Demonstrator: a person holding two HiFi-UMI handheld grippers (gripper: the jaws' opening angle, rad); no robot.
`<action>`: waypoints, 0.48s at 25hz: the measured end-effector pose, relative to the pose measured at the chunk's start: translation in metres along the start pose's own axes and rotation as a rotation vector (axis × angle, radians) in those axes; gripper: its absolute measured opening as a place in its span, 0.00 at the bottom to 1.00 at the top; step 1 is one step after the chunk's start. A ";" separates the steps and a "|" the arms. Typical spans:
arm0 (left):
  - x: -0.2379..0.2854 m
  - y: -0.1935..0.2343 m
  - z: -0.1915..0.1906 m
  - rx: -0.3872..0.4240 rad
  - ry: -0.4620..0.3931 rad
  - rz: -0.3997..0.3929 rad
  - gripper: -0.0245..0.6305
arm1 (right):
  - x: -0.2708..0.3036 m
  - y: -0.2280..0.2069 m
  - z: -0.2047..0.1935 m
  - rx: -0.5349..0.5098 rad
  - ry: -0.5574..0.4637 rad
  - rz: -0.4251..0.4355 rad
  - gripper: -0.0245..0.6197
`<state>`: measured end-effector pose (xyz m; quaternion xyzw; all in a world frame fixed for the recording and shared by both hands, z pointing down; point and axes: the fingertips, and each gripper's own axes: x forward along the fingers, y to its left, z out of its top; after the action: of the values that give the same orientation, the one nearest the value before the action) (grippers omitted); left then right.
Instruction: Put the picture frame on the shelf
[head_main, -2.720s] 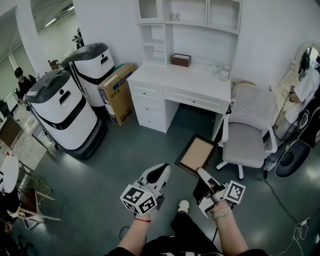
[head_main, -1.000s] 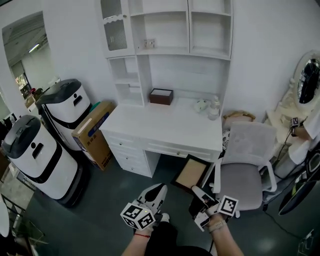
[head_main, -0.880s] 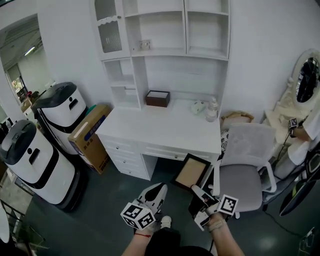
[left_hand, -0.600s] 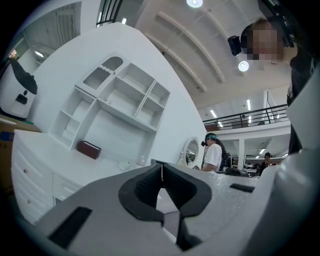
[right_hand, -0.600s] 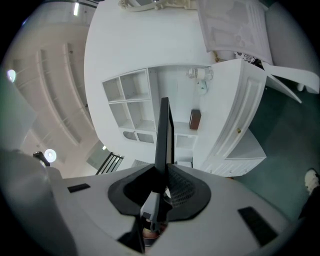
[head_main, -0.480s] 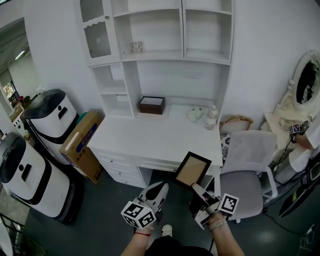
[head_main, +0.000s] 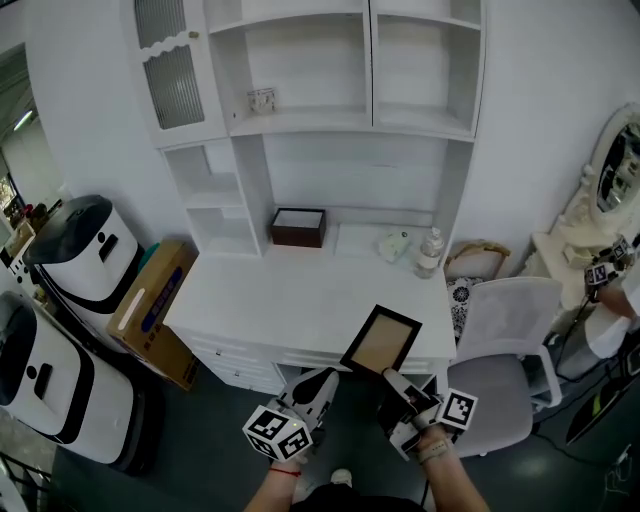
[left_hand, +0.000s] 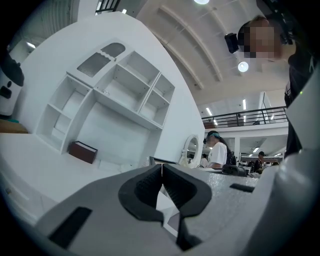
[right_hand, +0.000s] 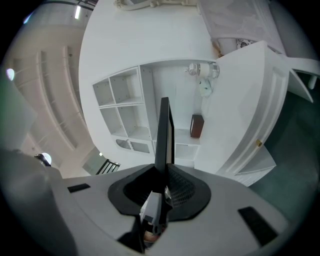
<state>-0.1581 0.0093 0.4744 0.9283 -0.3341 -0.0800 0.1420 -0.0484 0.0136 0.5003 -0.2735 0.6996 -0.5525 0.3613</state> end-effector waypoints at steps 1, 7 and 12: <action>0.005 0.007 0.002 0.003 0.004 -0.006 0.06 | 0.007 -0.001 0.004 -0.002 -0.004 -0.001 0.15; 0.031 0.037 0.009 0.020 0.026 -0.039 0.06 | 0.044 -0.005 0.028 -0.012 -0.034 -0.001 0.15; 0.058 0.052 0.016 0.017 0.022 -0.059 0.06 | 0.064 0.001 0.056 -0.034 -0.036 -0.004 0.15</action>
<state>-0.1490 -0.0693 0.4721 0.9398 -0.3056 -0.0711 0.1356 -0.0407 -0.0688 0.4795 -0.2910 0.7016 -0.5363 0.3681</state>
